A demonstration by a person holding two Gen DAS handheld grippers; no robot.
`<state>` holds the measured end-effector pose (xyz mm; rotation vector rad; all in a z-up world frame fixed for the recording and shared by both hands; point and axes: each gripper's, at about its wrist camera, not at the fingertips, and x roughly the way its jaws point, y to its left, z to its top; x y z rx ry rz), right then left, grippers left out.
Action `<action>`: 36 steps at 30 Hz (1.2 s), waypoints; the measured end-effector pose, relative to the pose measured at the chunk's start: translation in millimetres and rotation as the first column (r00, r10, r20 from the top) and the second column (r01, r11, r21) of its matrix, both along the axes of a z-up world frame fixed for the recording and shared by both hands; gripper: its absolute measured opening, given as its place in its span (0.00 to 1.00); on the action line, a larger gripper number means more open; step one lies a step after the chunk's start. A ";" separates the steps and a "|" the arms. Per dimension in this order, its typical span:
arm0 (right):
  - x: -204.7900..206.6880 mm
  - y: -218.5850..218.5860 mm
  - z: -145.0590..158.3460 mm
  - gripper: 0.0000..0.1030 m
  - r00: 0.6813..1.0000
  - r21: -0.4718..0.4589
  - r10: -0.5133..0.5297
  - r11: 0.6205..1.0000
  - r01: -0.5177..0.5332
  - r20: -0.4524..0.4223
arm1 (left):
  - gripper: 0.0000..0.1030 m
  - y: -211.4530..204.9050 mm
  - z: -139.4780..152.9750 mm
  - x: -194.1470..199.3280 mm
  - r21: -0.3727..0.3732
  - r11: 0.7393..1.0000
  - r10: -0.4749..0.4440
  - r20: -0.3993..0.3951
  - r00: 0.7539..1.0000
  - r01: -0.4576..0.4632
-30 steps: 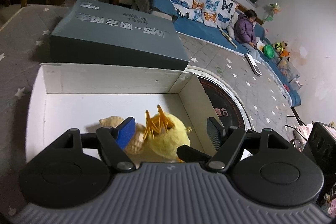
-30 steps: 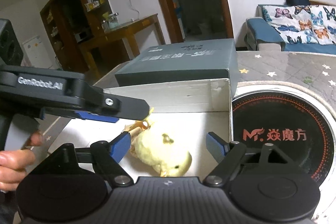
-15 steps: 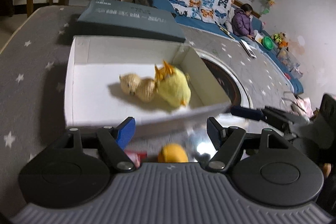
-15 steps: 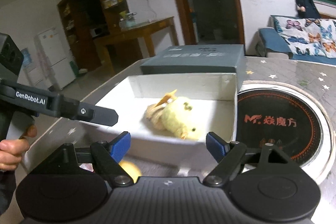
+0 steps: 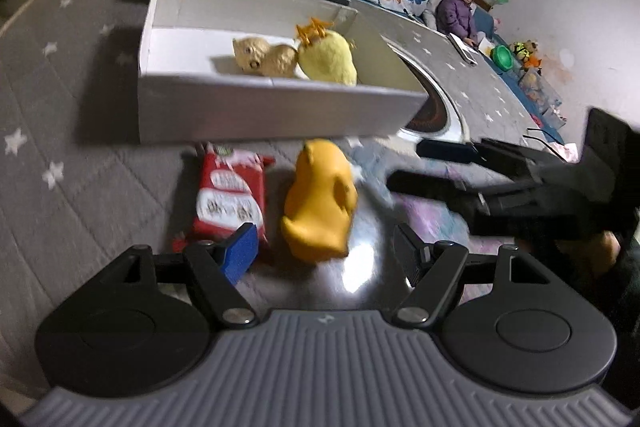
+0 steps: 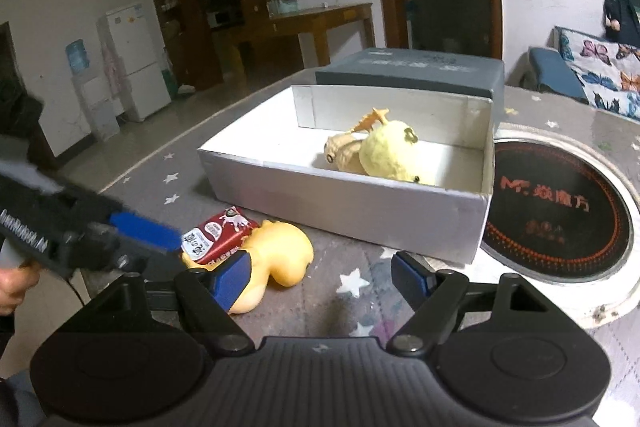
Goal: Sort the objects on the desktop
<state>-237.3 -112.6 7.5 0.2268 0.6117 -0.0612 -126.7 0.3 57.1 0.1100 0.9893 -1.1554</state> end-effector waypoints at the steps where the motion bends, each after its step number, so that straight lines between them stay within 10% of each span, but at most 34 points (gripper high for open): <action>1: 0.5 -3.5 -1.0 0.75 1.000 0.023 -0.008 1.000 0.008 -0.001 | 0.71 -0.6 -1.8 -3.5 0.003 1.000 -0.011 -0.001 1.000 0.011; 18: 56.1 -9.4 -20.0 0.69 0.998 0.251 0.067 0.966 -0.066 0.005 | 0.71 -18.4 -21.7 -7.1 0.011 1.000 -0.015 -0.005 1.000 0.015; 36: 22.3 -12.3 -19.2 0.59 0.996 0.223 0.074 0.973 -0.063 -0.041 | 0.70 -15.3 -30.8 -2.6 0.013 1.000 -0.018 0.012 1.000 0.018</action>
